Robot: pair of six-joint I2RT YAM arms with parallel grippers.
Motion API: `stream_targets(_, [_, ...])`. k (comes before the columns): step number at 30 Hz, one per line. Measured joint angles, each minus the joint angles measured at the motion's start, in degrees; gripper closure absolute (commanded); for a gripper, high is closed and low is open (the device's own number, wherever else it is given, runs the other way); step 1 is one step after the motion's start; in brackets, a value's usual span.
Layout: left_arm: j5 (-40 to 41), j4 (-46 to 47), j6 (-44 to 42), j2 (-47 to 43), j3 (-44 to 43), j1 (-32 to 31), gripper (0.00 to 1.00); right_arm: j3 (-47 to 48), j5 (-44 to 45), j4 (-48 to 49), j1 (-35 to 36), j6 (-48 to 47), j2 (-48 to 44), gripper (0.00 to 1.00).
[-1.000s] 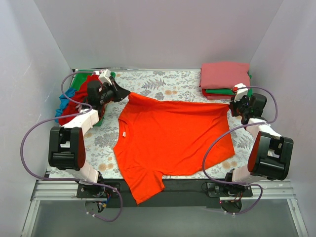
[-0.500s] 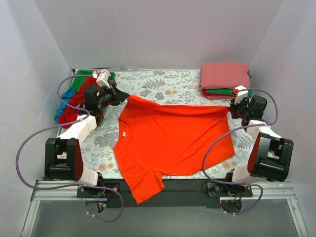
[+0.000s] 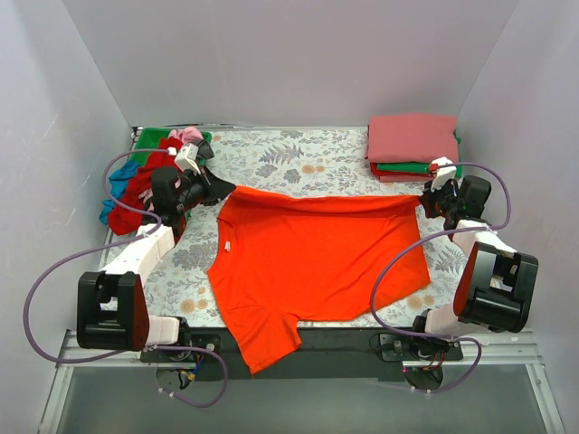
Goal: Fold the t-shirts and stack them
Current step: Fold the tshirt
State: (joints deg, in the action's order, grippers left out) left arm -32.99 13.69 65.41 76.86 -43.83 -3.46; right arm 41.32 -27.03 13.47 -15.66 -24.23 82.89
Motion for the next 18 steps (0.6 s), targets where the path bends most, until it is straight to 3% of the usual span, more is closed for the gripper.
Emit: stream_targets(18, [0.50, -1.79, 0.24, -2.67, 3.74, 0.00, 1.00, -0.72, -1.53, -2.51, -2.10, -1.49, 1.70, 0.99])
